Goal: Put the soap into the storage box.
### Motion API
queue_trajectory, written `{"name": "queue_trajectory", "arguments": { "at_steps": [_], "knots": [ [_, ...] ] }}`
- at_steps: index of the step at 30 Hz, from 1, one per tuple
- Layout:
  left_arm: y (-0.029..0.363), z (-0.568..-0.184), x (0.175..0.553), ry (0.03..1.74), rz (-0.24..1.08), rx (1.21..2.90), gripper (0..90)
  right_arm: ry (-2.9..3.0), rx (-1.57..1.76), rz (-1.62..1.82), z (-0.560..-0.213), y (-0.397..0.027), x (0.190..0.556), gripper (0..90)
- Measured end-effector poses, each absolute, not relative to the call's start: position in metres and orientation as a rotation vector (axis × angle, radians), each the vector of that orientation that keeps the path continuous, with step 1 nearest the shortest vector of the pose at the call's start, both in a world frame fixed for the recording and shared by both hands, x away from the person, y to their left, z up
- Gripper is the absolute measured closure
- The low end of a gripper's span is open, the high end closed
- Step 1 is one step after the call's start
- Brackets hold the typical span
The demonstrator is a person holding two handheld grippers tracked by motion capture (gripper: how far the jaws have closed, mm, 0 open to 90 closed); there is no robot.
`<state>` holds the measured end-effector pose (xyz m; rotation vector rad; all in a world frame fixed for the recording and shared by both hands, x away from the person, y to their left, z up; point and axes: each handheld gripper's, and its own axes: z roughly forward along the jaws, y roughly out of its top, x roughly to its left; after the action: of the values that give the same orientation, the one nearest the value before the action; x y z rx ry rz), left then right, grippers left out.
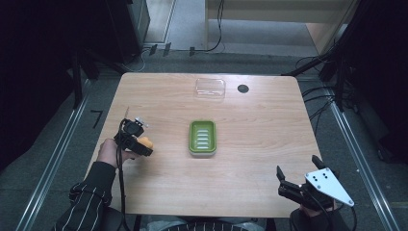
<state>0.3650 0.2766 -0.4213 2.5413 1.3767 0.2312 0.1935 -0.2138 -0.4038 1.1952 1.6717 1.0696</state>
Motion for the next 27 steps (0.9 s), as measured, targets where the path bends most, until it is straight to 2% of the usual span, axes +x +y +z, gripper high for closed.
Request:
{"name": "queue_trajectory", "arguments": {
  "at_steps": [27],
  "knots": [
    [0.24, -0.408, 0.382, 1.218, 0.257, 2.568, 26.2, 1.622, 1.245, 1.021, -0.405, -0.227, 0.176, 0.0]
  ]
}}
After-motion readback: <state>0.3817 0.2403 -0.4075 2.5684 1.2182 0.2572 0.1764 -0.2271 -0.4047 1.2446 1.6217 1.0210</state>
